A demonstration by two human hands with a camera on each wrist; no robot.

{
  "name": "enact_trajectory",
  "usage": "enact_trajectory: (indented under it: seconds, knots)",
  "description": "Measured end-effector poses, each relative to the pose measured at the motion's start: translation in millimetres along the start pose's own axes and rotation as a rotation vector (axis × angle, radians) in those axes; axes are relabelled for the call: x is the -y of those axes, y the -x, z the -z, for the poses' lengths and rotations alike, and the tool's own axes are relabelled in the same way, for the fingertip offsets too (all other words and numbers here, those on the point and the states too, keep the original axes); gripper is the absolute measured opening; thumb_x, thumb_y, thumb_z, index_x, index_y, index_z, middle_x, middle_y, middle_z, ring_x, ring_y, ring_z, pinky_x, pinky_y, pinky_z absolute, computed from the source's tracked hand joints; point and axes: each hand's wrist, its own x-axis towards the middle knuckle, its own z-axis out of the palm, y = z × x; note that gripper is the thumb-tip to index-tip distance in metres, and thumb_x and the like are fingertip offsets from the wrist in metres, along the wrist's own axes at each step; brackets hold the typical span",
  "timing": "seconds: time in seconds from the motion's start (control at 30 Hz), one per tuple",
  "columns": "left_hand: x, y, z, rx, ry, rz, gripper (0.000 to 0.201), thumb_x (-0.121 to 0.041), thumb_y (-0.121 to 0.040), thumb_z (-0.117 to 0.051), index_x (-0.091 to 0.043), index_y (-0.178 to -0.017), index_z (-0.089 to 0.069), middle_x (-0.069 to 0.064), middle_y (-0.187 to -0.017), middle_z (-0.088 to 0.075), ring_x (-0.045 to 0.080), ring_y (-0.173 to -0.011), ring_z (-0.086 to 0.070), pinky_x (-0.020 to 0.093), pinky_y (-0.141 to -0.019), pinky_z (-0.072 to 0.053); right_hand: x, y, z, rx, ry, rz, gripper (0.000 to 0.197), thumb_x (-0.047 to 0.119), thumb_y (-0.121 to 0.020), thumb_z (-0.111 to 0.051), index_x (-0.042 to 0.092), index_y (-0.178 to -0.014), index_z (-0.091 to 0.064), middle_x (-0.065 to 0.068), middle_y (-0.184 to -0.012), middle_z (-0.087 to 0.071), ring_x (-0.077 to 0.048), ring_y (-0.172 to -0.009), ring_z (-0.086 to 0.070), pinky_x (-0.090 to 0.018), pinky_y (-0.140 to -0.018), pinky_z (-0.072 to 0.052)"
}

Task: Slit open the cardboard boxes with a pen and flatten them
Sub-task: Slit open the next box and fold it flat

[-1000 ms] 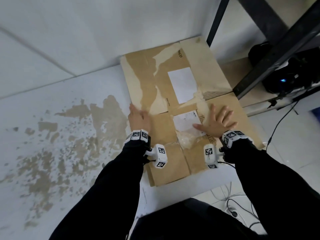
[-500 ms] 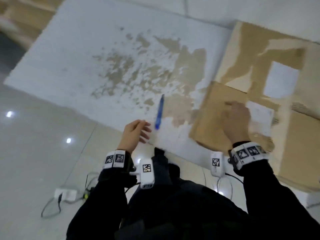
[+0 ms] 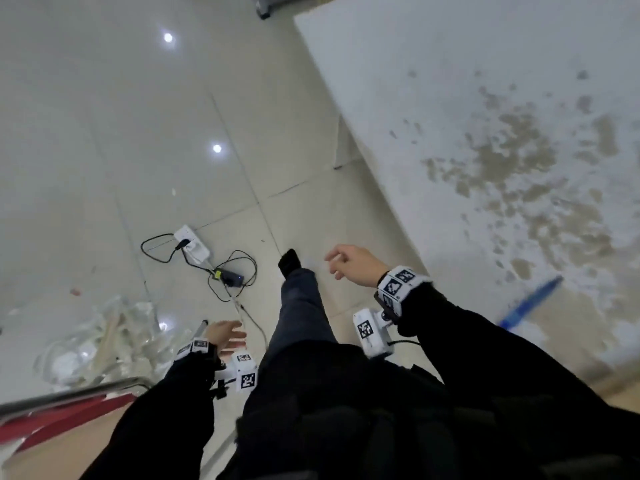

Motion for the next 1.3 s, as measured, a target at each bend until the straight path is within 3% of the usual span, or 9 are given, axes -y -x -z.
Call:
enact_trajectory:
  seconds: [0.07,0.17,0.23,0.3,0.4,0.57,1.0,1.1,1.3]
  knots:
    - [-17.9,-13.6,29.9,-0.020,0.026,0.021,0.033,-0.017,-0.099,-0.046,0.002,-0.124,-0.054,0.014,-0.085,-0.062,0.027,-0.072,-0.058,0.031,-0.072,-0.037,10.5,-44.5,-0.7,-0.008,0.028,-0.109,0.026,0.008,-0.093,-0.046,0.001,-0.115,-0.057,-0.010,-0.093,-0.060,-0.016,-0.069,-0.056,-0.006,-0.051,-0.042]
    - [-64.2,-31.0,77.4,-0.031,-0.051,0.028,0.032,-0.015,-0.099,-0.044,0.004,-0.123,-0.053,0.012,-0.078,-0.059,0.023,-0.063,-0.054,0.026,-0.058,-0.032,21.7,-92.8,6.4,0.011,0.214,-0.270,0.025,0.012,-0.093,-0.047,0.003,-0.114,-0.059,-0.011,-0.095,-0.061,-0.025,-0.079,-0.059,-0.021,-0.068,-0.047]
    - [-106.2,-41.2,109.8,-0.058,-0.093,-0.022,0.031,-0.011,-0.099,-0.044,0.010,-0.121,-0.052,0.018,-0.087,-0.059,0.025,-0.063,-0.053,0.026,-0.048,-0.036,34.7,-119.0,13.6,0.038,0.237,-0.356,0.021,0.013,-0.093,-0.048,0.005,-0.110,-0.059,-0.010,-0.088,-0.062,-0.025,-0.072,-0.060,-0.018,-0.056,-0.046]
    - [-151.6,-51.8,136.5,-0.105,-0.108,-0.097,0.031,-0.010,-0.099,-0.044,0.012,-0.118,-0.054,0.021,-0.097,-0.060,0.028,-0.073,-0.056,0.027,-0.047,-0.039,54.9,-142.7,25.3,0.023,0.107,-0.417,0.015,0.012,-0.095,-0.047,0.007,-0.107,-0.056,-0.005,-0.076,-0.058,-0.017,-0.059,-0.054,-0.016,-0.044,-0.039]
    - [-219.2,-66.7,159.2,-0.101,-0.059,-0.165,0.030,-0.013,-0.099,-0.045,0.007,-0.118,-0.055,0.022,-0.104,-0.066,0.025,-0.073,-0.058,0.025,-0.054,-0.042,89.4,-176.1,44.9,-0.108,-0.178,-0.472,0.010,0.012,-0.098,-0.043,0.009,-0.105,-0.051,-0.006,-0.075,-0.055,-0.016,-0.060,-0.053,-0.023,-0.052,-0.040]
    - [-333.6,-92.0,176.6,0.003,0.067,-0.194,0.025,-0.018,-0.098,-0.044,-0.004,-0.117,-0.055,0.006,-0.076,-0.061,0.020,-0.062,-0.056,0.025,-0.059,-0.035,137.2,-246.0,77.3,-0.237,-0.529,-0.589,0.013,0.013,-0.098,-0.046,0.004,-0.107,-0.051,-0.012,-0.079,-0.057,-0.024,-0.069,-0.057,-0.031,-0.057,-0.043]
    - [-591.7,-138.6,269.2,-0.079,-0.022,-0.153,0.016,-0.015,-0.099,-0.043,-0.008,-0.107,-0.053,0.009,-0.079,-0.060,0.021,-0.063,-0.055,0.026,-0.060,-0.032,356.4,-444.0,198.2,-0.179,-0.395,-0.283,0.013,0.017,-0.098,-0.043,0.010,-0.105,-0.051,-0.004,-0.075,-0.057,-0.015,-0.062,-0.055,-0.024,-0.055,-0.041]
    - [-653.5,-145.1,286.3,-0.077,-0.117,-0.154,0.017,-0.017,-0.100,-0.044,-0.006,-0.107,-0.054,0.016,-0.094,-0.061,0.021,-0.064,-0.056,0.026,-0.060,-0.032,385.6,-467.8,226.7,-0.170,-0.459,-0.265,0.011,0.015,-0.099,-0.042,0.009,-0.103,-0.050,-0.005,-0.075,-0.056,-0.015,-0.061,-0.054,-0.023,-0.054,-0.039]
    - [-812.7,-178.5,282.9,-0.089,-0.304,-0.203,0.033,-0.017,-0.100,-0.043,0.004,-0.122,-0.055,0.017,-0.098,-0.062,0.023,-0.065,-0.057,0.027,-0.058,-0.032,385.0,-508.5,296.4,-0.312,-0.610,-0.338,0.011,0.016,-0.099,-0.043,0.008,-0.102,-0.049,-0.006,-0.074,-0.056,-0.016,-0.061,-0.054,-0.025,-0.055,-0.039]
